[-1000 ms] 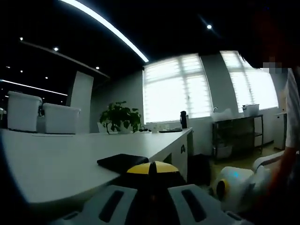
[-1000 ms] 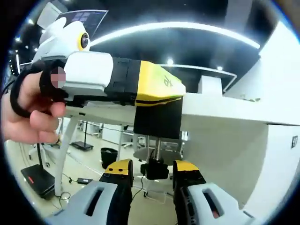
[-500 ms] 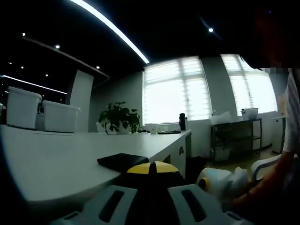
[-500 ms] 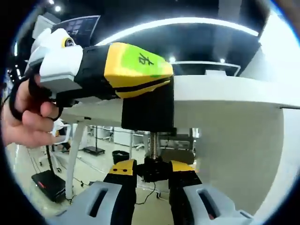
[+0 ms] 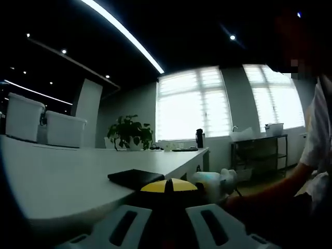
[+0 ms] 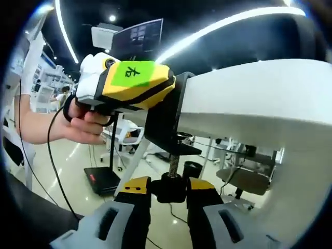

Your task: Clamp the fixed fixture on the desktop, loosen the retaining clip, secure it to the edge of the desk, and tighten the retaining clip.

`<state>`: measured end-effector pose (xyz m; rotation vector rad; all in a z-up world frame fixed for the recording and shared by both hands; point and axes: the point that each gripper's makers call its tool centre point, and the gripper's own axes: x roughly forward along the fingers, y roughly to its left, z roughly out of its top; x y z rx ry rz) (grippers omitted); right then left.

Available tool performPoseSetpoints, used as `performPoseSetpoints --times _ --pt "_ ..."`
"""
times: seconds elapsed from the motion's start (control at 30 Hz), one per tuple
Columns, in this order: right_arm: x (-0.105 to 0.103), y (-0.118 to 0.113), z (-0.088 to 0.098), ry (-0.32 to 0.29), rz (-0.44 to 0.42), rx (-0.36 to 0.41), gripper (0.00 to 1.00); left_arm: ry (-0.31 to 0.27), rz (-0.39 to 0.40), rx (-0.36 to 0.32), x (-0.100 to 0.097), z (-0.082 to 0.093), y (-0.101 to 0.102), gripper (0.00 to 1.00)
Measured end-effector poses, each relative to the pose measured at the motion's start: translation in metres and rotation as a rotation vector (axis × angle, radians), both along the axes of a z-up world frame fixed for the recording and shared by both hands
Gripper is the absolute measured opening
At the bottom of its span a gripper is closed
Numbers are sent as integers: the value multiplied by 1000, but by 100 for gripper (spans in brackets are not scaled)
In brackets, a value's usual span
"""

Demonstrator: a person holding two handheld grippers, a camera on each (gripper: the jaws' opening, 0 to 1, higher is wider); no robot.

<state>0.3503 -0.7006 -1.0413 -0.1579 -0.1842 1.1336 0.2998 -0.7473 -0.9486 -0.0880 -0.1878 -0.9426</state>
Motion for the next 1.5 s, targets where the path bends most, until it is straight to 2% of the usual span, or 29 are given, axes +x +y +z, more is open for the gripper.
performPoseSetpoints --times 0.13,0.2,0.27,0.33,0.4,0.43,0.5,0.53,0.57,0.6,0.63,0.7,0.77,0.83,0.87,1.07,1.2,1.4,1.5 --pt "-1 -12 -15 48 -110 46 35 -3 1 7 0 -1 0 2" --pt "-8 -20 -21 60 -186 93 39 -11 1 14 0 -1 0 2" --pt "-20 -25 -28 60 -283 98 41 -13 0 17 0 -2 0 2" --pt "-26 -24 -29 70 -358 117 41 -4 1 13 0 -1 0 2" --pt "-25 -30 -28 71 -487 108 41 1 3 14 1 -1 0 2" --pt "-23 -31 -27 66 -525 110 41 2 4 17 1 -2 0 2" --pt "-19 -38 -19 81 -627 166 40 4 5 17 1 -2 0 2" --pt "-19 -38 -14 123 -640 259 38 4 5 17 1 -2 0 2" --pt "-19 -36 -12 156 -629 305 37 3 7 18 1 -2 0 2" --pt "-19 -31 -10 144 -637 281 37 1 10 21 1 -2 0 2" --pt "-16 -30 -6 104 -665 260 37 0 11 24 1 -2 0 2" --pt "-15 -20 0 89 -659 254 37 -3 11 29 1 -2 0 2" --pt "-8 -18 0 76 -695 226 36 1 9 25 1 -2 0 2" --pt "-3 -16 -2 81 -703 220 27 5 7 17 1 -2 0 2" --pt "1 -24 -3 77 -749 228 25 4 9 14 1 -1 1 2" --pt "-1 -19 -2 57 -644 220 25 -6 8 3 0 -1 1 2" --pt "1 -14 -1 62 -505 206 25 15 1 -18 1 0 2 2" --pt "1 -4 -1 33 -234 91 25 1 10 8 -1 -1 1 2" --pt "0 -2 -2 10 -133 34 25 9 10 4 0 -1 1 2"
